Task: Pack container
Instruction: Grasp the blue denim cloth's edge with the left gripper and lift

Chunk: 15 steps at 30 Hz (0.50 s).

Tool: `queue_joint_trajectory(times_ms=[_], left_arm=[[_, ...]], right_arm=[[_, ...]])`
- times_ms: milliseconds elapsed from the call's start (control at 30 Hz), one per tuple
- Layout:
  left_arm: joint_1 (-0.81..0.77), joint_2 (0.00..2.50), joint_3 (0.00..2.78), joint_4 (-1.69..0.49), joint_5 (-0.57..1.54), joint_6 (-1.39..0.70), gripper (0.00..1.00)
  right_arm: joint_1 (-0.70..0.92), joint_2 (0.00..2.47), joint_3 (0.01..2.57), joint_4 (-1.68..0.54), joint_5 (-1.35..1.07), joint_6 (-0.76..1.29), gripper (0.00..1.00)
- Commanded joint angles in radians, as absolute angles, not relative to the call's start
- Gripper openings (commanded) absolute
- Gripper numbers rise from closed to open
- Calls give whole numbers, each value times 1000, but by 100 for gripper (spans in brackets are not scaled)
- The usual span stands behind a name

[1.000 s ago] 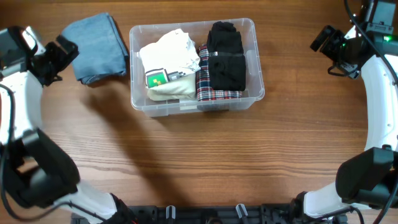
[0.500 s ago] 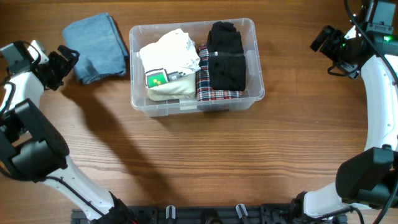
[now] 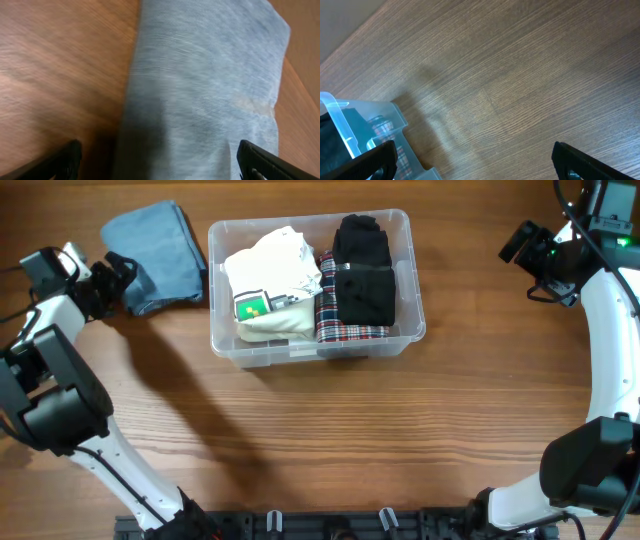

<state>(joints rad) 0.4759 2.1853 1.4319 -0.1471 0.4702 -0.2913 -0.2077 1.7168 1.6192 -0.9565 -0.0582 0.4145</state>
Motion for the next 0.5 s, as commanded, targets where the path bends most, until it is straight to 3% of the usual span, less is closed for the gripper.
queue_joint_trajectory(times_ms=[0, 100, 167, 200, 233, 267, 300, 467], left_arm=[[422, 2240, 1438, -126, 482, -292, 100], [398, 2262, 1438, -119, 480, -293, 96], [391, 2273, 1438, -120, 479, -294, 71], [390, 2273, 1438, -120, 478, -294, 52], [390, 2273, 1438, -119, 478, -297, 20], [390, 2272, 1438, -115, 479, -298, 8], [391, 2272, 1438, -108, 479, -301, 4], [391, 2256, 1438, -115, 497, -339, 4]], right_arm=[[-207, 1731, 1628, -954, -41, 422, 100], [-207, 1731, 1628, -954, -41, 421, 100], [-207, 1731, 1628, -954, -41, 422, 100], [-207, 1731, 1628, -954, -41, 421, 100], [-207, 1731, 1628, -954, -41, 421, 100], [-207, 1731, 1628, -954, -42, 421, 100], [-207, 1731, 1628, -954, -41, 422, 100], [-207, 1731, 1628, -954, -41, 421, 100]])
